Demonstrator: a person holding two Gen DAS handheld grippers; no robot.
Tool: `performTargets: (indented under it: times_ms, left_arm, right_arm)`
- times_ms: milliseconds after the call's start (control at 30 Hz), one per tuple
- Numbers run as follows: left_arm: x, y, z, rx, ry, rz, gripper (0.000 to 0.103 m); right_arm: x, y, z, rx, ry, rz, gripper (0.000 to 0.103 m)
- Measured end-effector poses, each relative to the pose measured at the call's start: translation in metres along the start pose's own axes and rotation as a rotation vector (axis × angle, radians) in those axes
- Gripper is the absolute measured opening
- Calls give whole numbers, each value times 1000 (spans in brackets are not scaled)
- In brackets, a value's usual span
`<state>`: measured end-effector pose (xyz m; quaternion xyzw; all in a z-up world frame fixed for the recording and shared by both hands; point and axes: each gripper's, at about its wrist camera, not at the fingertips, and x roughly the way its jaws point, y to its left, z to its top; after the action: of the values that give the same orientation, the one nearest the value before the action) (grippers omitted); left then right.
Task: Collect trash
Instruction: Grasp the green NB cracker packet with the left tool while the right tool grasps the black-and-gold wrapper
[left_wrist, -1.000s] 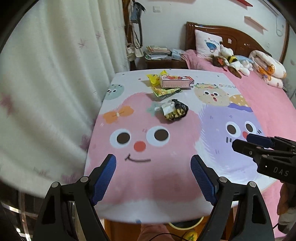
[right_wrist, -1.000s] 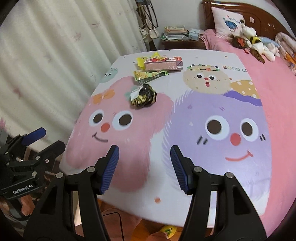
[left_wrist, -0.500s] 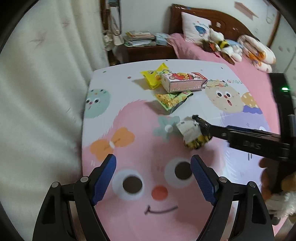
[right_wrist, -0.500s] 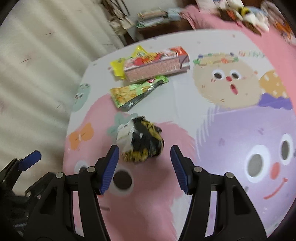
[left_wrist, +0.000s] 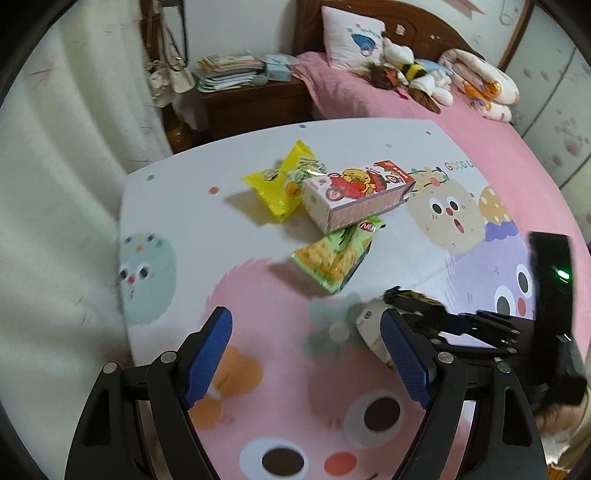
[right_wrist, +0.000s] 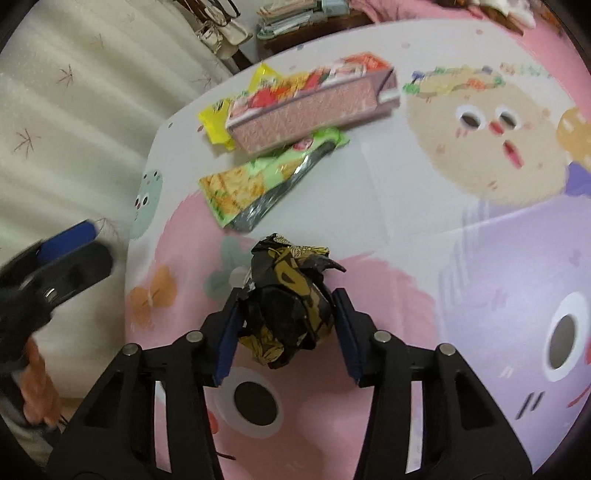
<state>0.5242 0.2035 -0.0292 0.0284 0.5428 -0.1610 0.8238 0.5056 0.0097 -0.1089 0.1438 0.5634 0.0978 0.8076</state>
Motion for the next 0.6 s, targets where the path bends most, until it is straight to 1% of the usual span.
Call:
performTargets:
  times_ms: [133,233,300,467,533,567,600]
  left_arm:
    - [30,-10,20,24,42,-17,84]
    - [56,-18,32,46,76,-24,84]
    - [71,-26,39,64,91,-20,84]
    - [112,-45,54,125,141,0,84]
    - [127,-50,56,135,166,8,74]
    - [134,-52,57,138,181,16,62]
    - [138,-53,56,139,193,18,53]
  right_arm:
    - [-14,-19,10,77,-70,-24,44]
    - [-21,-37,15,144,-102,-40,44]
    - [-23,-46,15,177,-112,-45,44]
    - [-27,-60,10,211,-123,-48,44]
    - [-29,-66,7,218,-125,-47,44]
    - [-31,-69,3,220,-125,-47,44]
    - [-31,-70,2,222,-124,-46,44]
